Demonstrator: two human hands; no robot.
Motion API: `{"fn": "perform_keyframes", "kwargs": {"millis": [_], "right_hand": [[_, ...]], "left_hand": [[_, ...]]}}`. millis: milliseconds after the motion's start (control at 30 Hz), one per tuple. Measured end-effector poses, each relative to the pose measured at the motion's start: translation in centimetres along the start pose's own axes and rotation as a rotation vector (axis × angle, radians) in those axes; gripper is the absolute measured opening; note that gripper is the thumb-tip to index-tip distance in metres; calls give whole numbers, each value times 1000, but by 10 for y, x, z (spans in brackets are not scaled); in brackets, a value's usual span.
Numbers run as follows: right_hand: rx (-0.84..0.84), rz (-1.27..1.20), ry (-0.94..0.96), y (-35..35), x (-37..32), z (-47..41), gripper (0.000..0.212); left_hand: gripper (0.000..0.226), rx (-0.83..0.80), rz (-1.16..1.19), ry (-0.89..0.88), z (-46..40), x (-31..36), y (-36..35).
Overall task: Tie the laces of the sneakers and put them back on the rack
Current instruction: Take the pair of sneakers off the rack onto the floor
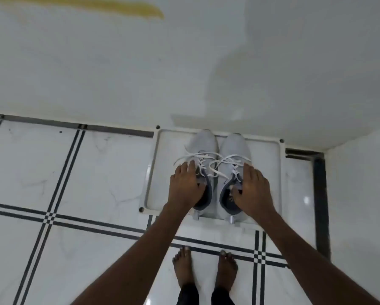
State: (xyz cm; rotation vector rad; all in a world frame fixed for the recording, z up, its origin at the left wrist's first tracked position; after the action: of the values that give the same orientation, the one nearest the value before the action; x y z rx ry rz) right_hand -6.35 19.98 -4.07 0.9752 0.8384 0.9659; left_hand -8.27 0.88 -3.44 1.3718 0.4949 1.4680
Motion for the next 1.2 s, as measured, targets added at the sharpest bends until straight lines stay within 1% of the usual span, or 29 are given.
{"fn": "perform_keyframes", "kwargs": {"millis": [33, 67, 167, 233, 333, 600, 767, 967, 1067, 1200], "right_hand": [[-35, -47, -41, -13, 8, -5, 76], [-40, -106, -98, -19, 15, -8, 75], [-122, -217, -247, -42, 34, -15, 73], [-146, -258, -321, -50, 39, -19, 67], [-133, -262, -368, -54, 40, -22, 51], [-94, -318, -381, -35, 38, -5, 29], [-68, -335, -327, -4, 39, 30, 28], [-12, -371, -276, 29, 51, 92, 25], [9, -389, -255, 33, 60, 128, 23], [19, -397, -274, 20, 77, 190, 23]], "left_hand": [[69, -6, 37, 30, -4, -10, -11], [68, 22, 72, 59, -7, -18, -16], [65, 9, 98, 114, -11, -38, -36], [63, 14, 54, 120, -13, -44, -40], [63, 35, -13, 122, -15, -48, -40], [47, 103, -39, 138, 5, -35, -17], [51, 180, -12, 152, 42, -17, 10], [48, 269, 51, 99, 106, 11, 40], [52, 289, 65, 82, 141, 20, 45], [56, 285, 74, 52, 200, 24, 34]]}}
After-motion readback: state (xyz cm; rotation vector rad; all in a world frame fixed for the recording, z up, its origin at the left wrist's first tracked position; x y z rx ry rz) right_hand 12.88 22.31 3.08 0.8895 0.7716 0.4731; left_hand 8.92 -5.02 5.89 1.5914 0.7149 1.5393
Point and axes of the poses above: each hand's wrist, its own z-axis away from the middle knuckle, its own y-axis out of the back of the hand, x = y × z, the point moved 9 cm from there along -z, towards the middle knuckle, and after that the axes turned 15 degrees about -y, right-handed, at the moved point
